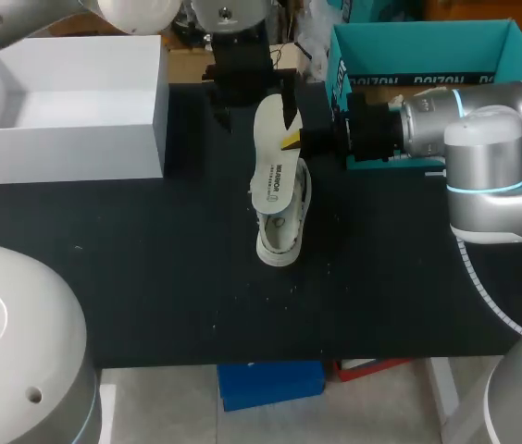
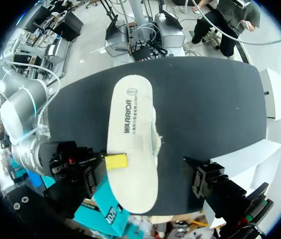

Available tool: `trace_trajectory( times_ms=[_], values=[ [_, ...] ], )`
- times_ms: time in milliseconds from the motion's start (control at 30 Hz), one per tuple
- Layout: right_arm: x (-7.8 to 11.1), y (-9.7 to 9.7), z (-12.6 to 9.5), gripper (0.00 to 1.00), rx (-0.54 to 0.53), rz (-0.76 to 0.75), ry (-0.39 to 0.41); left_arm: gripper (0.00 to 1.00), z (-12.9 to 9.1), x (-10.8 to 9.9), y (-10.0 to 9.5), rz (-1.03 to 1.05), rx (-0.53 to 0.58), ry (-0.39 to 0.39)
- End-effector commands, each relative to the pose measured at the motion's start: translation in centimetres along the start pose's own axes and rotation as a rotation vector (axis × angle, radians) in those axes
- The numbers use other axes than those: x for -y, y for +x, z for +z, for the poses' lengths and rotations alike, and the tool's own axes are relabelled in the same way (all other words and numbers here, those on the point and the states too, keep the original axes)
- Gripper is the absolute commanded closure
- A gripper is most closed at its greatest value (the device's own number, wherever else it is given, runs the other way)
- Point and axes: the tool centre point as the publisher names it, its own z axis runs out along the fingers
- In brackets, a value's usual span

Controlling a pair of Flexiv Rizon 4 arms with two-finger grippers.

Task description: Take the shoe out of the shoebox, open the shoe tongue, remove and reinsert the insole, then place the shoe into the shoebox

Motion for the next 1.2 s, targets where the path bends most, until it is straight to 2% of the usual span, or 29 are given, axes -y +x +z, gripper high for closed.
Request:
trace_trajectory(
  times_ms=[33,333,667,767,833,1000,1133,1200],
  values=[
    [0.0,0.1,0.1,1.00,0.003,0.001,-0.001,0.00,0.2,2.7,-0.2,-0.004,0.000,-0.079],
    [0.0,0.1,0.1,1.00,0.003,0.001,-0.001,0.00,1.2,6.3,-1.0,-0.003,-0.011,-0.084],
    [0.0,0.1,0.1,1.00,0.003,0.001,-0.001,0.00,1.8,8.2,-0.4,-0.021,0.014,-0.072],
    [0.0,0.1,0.1,1.00,0.003,0.001,-0.001,0.00,1.3,8.2,0.0,-0.013,0.135,-0.099],
    [0.0,0.1,0.1,1.00,0.003,0.001,-0.001,0.00,1.1,8.1,0.4,-0.005,0.306,-0.090],
    [0.0,0.1,0.1,1.00,0.003,0.001,-0.001,0.00,1.5,7.7,1.6,-0.016,0.605,-0.058],
    [0.0,0.1,0.1,1.00,0.003,0.001,-0.001,0.00,1.7,7.6,2.4,-0.026,0.729,-0.062],
    [0.0,0.1,0.1,1.00,0.003,0.001,-0.001,0.00,1.6,7.6,2.5,-0.022,0.729,-0.068]
  ],
)
